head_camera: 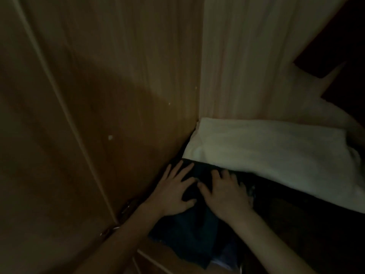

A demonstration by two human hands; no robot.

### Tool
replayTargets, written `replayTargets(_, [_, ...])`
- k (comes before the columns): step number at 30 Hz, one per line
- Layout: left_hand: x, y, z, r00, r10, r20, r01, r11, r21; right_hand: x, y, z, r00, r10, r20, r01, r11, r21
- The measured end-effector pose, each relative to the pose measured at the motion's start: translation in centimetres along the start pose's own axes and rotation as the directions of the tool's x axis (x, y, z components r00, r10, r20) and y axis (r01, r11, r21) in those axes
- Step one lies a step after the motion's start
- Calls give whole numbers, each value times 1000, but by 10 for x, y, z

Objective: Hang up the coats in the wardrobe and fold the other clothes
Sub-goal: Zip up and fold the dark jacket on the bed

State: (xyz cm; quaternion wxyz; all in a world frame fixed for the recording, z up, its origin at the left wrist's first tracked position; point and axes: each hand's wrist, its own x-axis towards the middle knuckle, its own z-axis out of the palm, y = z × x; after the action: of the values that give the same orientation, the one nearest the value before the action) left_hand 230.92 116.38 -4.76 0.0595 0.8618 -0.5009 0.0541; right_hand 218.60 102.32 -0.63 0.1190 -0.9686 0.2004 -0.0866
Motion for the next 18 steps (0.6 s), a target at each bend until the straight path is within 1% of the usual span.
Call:
replayTargets(1, [-2, 2, 7, 998, -45, 32, 46, 999, -28, -6, 2, 15, 994, 62, 91, -61, 998, -12])
replayTargets(2, [-4, 3, 14, 994, -84, 65, 87, 995, -45, -11, 9, 27, 986, 102, 132, -101, 995, -17])
replayTargets(3, [-6, 4, 22, 989, -112, 92, 116, 992, -46, -14, 17, 37, 983, 124, 136, -123, 992, -15])
replayTargets(5, [-10, 6, 38, 984, -137, 111, 144, 988, -55, -20, 33, 52, 989, 117, 88, -115, 993, -32])
replayTargets(7, [-11, 7, 48, 984, -146, 105, 154, 985, -79, -21, 42, 62, 993, 103, 61, -100, 994, -54])
replayTargets(8, [-10, 6, 51, 984, -152, 96, 160, 983, -85, -20, 44, 65, 992, 106, 75, -103, 994, -46])
replayTargets(13, [-9, 4, 71, 982, -179, 52, 185, 973, -140, -9, 48, 75, 952, 136, 276, -129, 991, -43])
replayTargets(15, [-7, 3, 81, 977, -208, 39, 211, 964, -161, -4, 49, 79, 937, 134, 323, -125, 991, -48])
replayTargets(18, [-2, 0, 89, 979, -202, -16, 196, 966, -171, -1, 50, 84, 942, 127, 309, -117, 992, -49])
